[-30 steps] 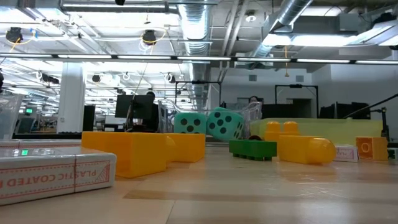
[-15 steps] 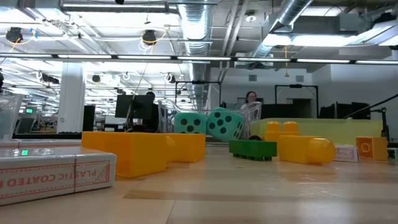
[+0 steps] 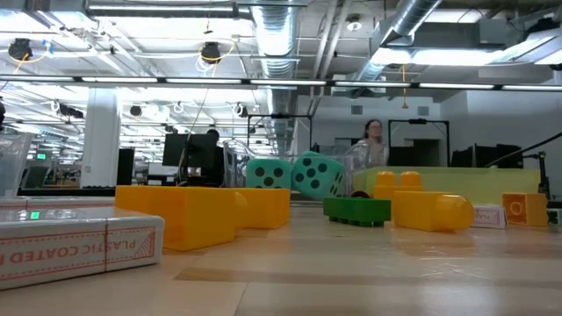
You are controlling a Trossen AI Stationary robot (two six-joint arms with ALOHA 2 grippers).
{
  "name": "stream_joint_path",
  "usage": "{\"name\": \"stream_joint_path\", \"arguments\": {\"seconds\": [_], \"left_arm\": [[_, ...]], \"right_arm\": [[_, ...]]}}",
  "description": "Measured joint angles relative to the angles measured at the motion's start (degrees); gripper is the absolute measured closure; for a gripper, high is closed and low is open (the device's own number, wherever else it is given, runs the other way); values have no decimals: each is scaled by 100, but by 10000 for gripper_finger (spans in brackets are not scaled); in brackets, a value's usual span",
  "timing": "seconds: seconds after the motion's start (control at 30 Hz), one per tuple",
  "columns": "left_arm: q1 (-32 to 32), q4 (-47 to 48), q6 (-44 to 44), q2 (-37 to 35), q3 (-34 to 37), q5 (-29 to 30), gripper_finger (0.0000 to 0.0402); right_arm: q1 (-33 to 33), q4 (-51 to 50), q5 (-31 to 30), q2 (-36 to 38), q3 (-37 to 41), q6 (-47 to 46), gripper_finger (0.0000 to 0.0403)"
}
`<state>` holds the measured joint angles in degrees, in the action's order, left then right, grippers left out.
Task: Pick & Place Toys
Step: Put the yellow game piece into the yellow bin
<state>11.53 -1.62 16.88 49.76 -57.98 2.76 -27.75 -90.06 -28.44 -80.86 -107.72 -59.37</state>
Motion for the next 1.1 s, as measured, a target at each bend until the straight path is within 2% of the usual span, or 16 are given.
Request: {"name": "stream_joint_path", "arguments": {"seconds": [0.3,0.5,0.67,0.8,1.1], "left_arm": [[0,-20,-9,-57,-2,-2,193],[0,-12,-11,-243,0,-4,161],[0,-28,-11,-458,-2,-4,151],[0,45,-11,-590,-2,-4,152],[0,196,-10,-716,-2,-4,153]], "right_arm": [[116,8,36,79,116,-384,3],[107,7,470,73,765,-721,3],[270,3,884,72,1421,-1157,3],[641,155,1485,-57,1883,-1255,3],[1030,1785,2005,-627,2581,-1100,4]]}}
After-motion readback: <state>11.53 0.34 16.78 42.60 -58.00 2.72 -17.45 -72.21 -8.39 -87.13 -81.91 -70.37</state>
